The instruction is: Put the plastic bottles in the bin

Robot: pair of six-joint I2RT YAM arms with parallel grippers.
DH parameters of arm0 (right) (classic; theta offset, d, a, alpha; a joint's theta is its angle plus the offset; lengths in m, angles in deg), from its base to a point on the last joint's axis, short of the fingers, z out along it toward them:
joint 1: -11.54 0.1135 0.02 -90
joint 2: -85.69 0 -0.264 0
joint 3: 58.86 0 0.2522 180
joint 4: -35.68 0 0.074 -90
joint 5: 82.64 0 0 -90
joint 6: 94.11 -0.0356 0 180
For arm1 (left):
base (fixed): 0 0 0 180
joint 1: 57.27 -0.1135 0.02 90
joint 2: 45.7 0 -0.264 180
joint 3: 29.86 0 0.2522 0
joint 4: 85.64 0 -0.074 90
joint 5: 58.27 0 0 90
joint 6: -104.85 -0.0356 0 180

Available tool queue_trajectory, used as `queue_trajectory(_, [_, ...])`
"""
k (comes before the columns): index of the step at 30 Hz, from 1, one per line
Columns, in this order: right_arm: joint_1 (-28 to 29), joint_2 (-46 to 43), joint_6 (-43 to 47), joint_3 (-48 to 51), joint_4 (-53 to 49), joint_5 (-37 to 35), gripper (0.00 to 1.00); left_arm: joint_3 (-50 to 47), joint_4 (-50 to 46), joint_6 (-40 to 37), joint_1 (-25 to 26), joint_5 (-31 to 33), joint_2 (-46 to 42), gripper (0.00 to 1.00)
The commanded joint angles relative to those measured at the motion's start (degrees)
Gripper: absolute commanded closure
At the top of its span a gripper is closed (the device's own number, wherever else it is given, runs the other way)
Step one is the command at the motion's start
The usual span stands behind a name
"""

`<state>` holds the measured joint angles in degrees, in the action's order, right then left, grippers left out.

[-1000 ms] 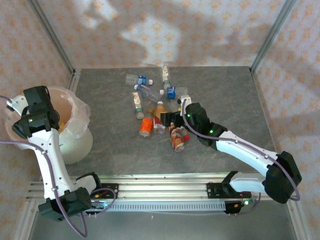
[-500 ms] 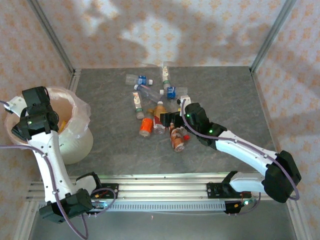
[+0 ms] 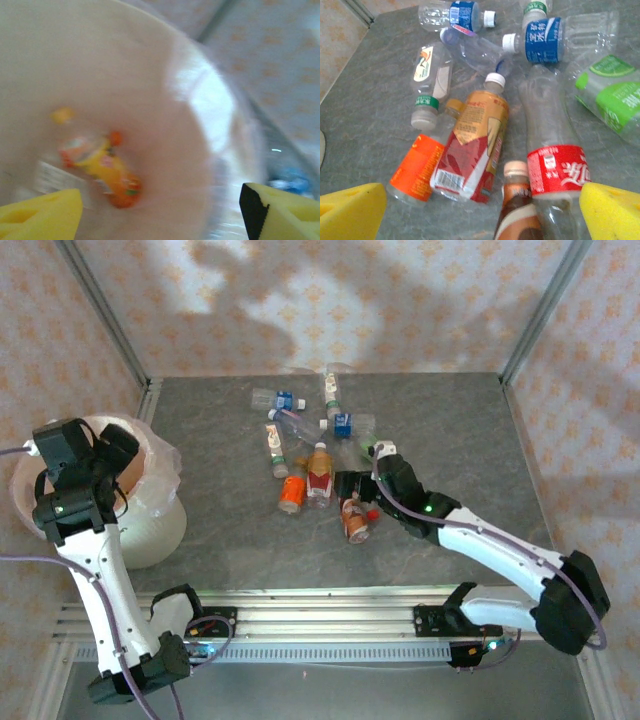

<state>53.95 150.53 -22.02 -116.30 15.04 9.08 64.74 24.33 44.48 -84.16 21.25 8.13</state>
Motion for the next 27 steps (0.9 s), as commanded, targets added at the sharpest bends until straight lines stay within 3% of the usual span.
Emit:
queue_trajectory(1, [0.48,-4.93,0.09,3.36,-3.57,1.60,0.04,-0.42,8.64,7.03,4.15,-11.71,-1.36,0.09])
queue_trajectory(4, [0.57,-8.16,-1.00,6.31,-5.95,2.14,0.04,-0.55,12.95,8.62,12.45,-11.29,-0.82,0.01])
queue_trajectory(8, [0.91,-11.73,-2.66,9.23,-9.17,1.07,0.06,0.23,16.27,8.25,24.60,-7.75,2.24,0.01])
queue_trajectory(14, [4.30,-11.31,-1.15,10.64,-11.12,1.70,0.07,0.29,21.42,7.03,37.41,-4.00,8.48,0.01])
queue_trajectory(21, [11.55,-4.85,-1.73,10.50,-8.73,-5.67,0.07,1.05,23.67,5.81,43.96,-2.27,14.95,0.01])
queue_trajectory(27, [13.43,2.64,-3.80,8.94,-8.11,-10.02,0.15,1.77,22.65,5.18,44.99,-1.06,16.66,0.00])
